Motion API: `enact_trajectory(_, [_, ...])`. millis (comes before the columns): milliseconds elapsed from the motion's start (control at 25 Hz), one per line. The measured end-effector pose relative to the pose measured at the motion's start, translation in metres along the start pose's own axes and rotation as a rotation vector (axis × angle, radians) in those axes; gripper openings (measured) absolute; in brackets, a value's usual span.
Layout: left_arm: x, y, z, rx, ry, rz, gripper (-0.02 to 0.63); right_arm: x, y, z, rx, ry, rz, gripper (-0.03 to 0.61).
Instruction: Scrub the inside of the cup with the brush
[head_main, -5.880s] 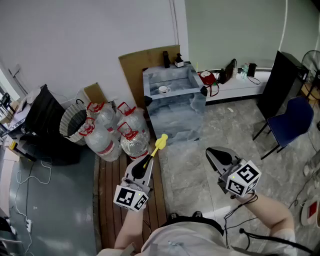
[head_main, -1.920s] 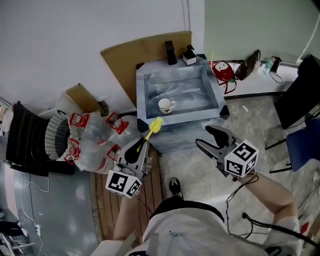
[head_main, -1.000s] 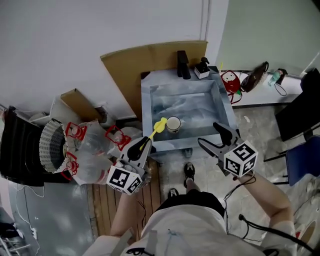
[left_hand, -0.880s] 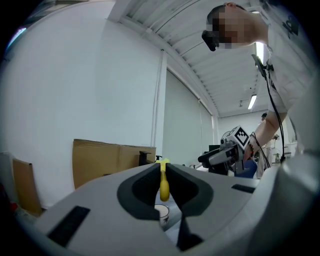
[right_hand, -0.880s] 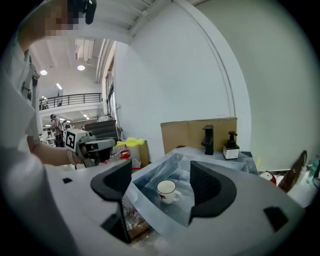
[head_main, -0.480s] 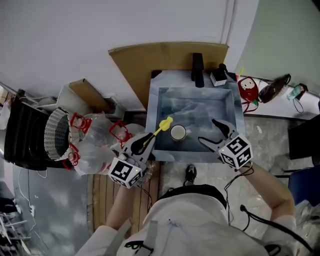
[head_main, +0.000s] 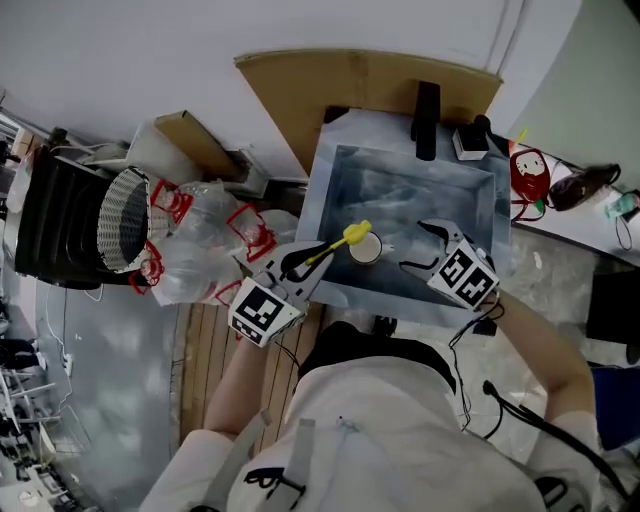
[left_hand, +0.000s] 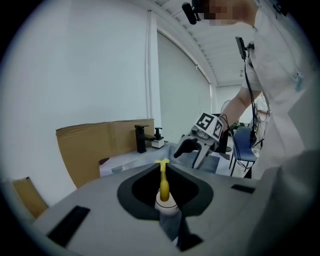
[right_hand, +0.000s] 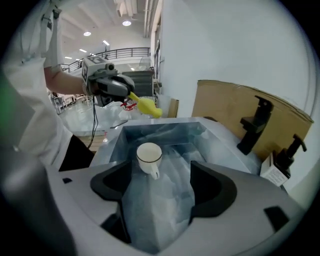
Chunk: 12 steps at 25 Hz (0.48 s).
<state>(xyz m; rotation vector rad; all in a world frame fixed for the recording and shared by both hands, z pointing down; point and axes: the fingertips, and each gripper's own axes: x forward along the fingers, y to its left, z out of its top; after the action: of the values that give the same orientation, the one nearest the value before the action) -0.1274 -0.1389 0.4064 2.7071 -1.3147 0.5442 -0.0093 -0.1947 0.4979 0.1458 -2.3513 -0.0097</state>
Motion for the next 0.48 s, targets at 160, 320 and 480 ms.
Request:
enact_trajectory(160, [0.012,-0.012,-0.006,0.088,0.112,-0.081,0.035,0.021,0.006,-0.008,-0.064,0.040,0.048,0.354])
enact_trajectory(320, [0.023,-0.012,-0.028,0.123,0.258,-0.153,0.035,0.042,0.007,-0.009,-0.106,0.072,0.063,0.353])
enact_trajectory(480, [0.035,-0.006,-0.049,0.126,0.366,-0.196,0.035,0.062,0.007,-0.020,-0.062,0.116,0.106,0.353])
